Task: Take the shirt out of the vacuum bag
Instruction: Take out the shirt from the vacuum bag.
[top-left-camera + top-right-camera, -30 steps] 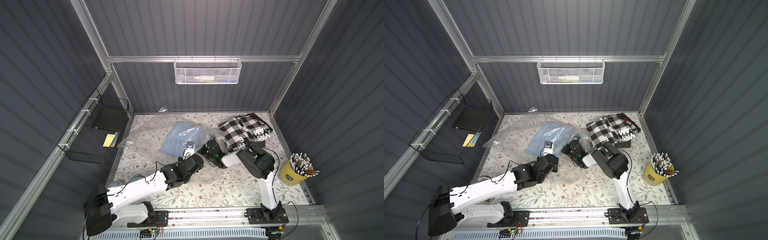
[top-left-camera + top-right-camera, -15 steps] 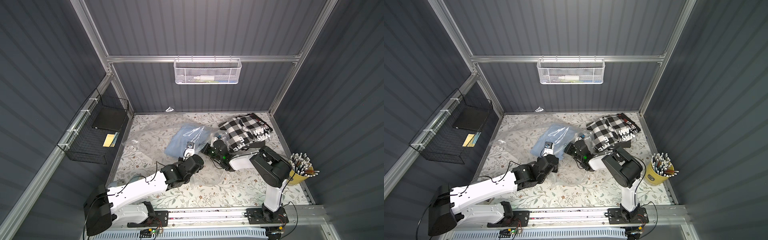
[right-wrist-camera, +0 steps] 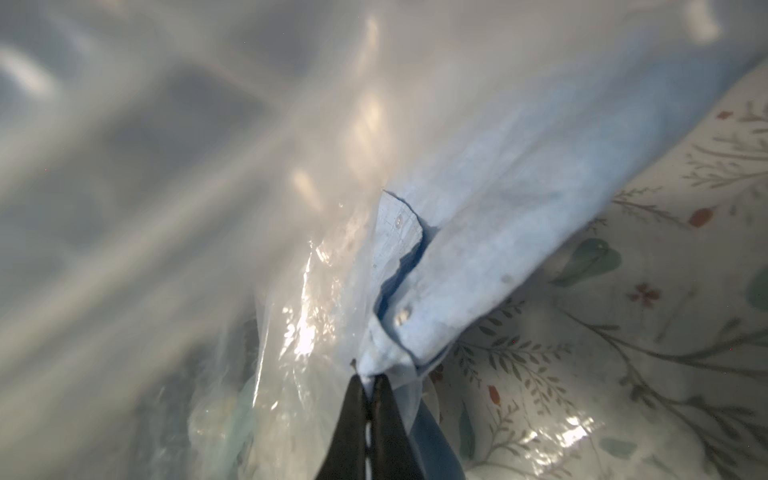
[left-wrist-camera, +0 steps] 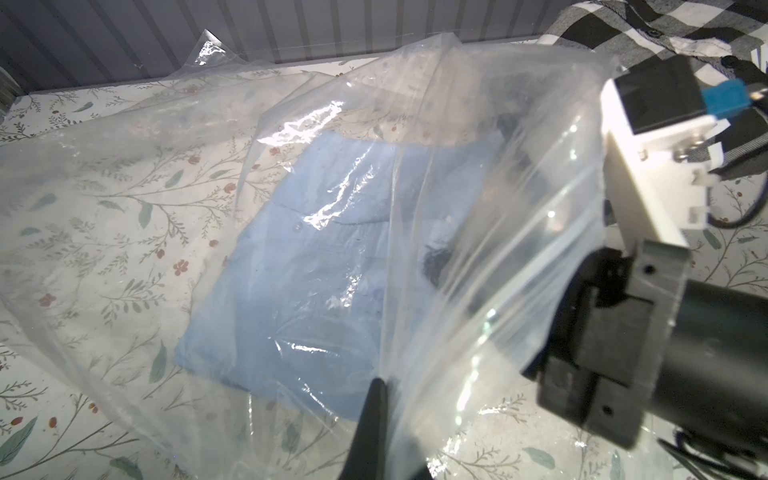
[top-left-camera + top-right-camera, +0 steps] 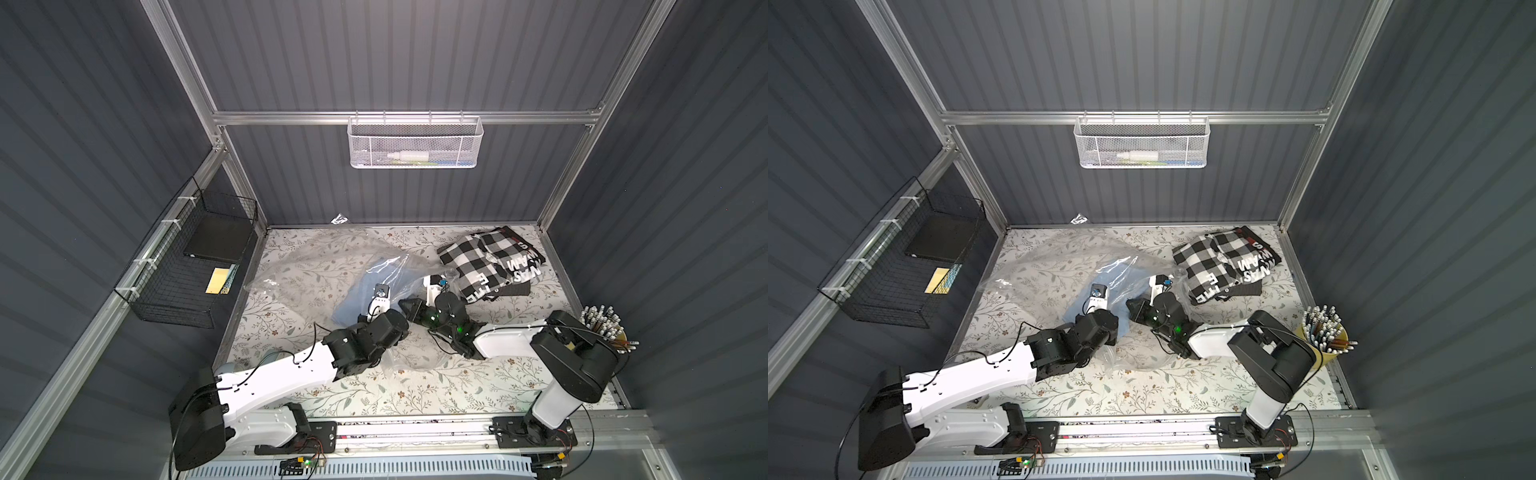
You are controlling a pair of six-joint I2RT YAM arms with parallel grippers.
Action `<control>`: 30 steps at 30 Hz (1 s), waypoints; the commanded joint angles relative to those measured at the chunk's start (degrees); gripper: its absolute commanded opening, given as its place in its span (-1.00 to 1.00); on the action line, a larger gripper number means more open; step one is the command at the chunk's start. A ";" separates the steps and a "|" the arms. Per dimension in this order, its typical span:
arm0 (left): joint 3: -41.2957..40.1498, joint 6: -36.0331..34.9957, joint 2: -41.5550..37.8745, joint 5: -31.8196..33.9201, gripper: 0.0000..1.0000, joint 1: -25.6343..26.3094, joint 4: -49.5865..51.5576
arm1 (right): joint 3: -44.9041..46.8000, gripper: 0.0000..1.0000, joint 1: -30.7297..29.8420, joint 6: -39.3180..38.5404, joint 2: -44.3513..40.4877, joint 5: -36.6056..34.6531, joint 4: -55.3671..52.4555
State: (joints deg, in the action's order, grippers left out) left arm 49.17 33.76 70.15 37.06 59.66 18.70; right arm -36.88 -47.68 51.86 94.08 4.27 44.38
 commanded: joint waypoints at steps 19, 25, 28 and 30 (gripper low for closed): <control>-0.72 0.24 0.96 -0.23 -1.00 0.15 0.11 | 18.67 -0.11 -3.21 2.67 -10.03 -7.59 -0.15; -1.00 0.85 0.83 -0.52 -1.00 0.11 0.03 | 18.95 0.12 -3.21 4.39 -6.30 -6.99 4.80; -1.22 1.01 0.78 -0.59 -1.00 0.11 0.02 | 17.95 0.12 -3.21 4.14 -5.33 -8.30 5.62; -1.16 1.03 0.80 -0.67 -1.00 0.10 0.08 | 16.84 0.12 -3.21 3.59 -4.94 -8.77 5.50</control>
State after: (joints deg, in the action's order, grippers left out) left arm 49.17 33.78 70.76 36.77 59.66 18.52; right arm -18.50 -50.63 55.55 88.49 -2.79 47.53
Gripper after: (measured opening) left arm 0.047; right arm 0.559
